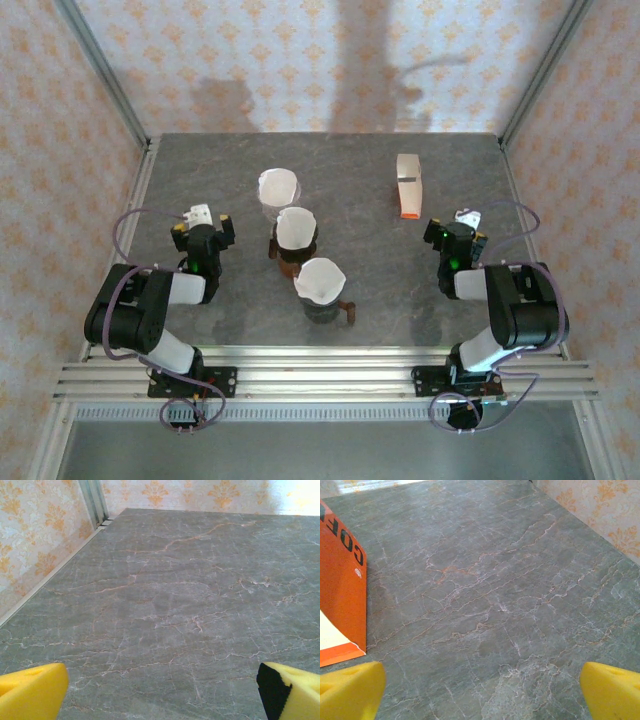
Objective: Place the coffee filter in the dripper
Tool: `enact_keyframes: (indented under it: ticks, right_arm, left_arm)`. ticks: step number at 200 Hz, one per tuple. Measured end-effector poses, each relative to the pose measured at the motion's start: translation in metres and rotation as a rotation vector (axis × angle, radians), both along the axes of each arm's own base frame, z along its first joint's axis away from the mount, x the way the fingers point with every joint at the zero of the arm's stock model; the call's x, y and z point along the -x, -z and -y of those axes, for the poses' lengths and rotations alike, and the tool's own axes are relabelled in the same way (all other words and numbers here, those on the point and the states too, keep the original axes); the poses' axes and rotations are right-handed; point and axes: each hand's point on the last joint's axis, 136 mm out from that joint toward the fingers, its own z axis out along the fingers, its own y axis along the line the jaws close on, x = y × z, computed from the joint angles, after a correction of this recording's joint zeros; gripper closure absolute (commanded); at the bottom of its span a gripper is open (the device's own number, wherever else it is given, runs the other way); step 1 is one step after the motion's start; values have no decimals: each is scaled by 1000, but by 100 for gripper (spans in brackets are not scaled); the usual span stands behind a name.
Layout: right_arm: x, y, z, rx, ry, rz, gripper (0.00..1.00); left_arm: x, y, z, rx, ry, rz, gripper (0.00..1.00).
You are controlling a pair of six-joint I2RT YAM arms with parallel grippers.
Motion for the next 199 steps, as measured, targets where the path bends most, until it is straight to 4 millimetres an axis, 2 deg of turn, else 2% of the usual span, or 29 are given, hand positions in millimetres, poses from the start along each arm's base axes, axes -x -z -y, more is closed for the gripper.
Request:
enact_keyframes:
  ticks: [199]
  right_arm:
    - [-2,-3,-1,-2,-3,14,1]
  left_arm:
    - [0,0,0,0,0,0,0]
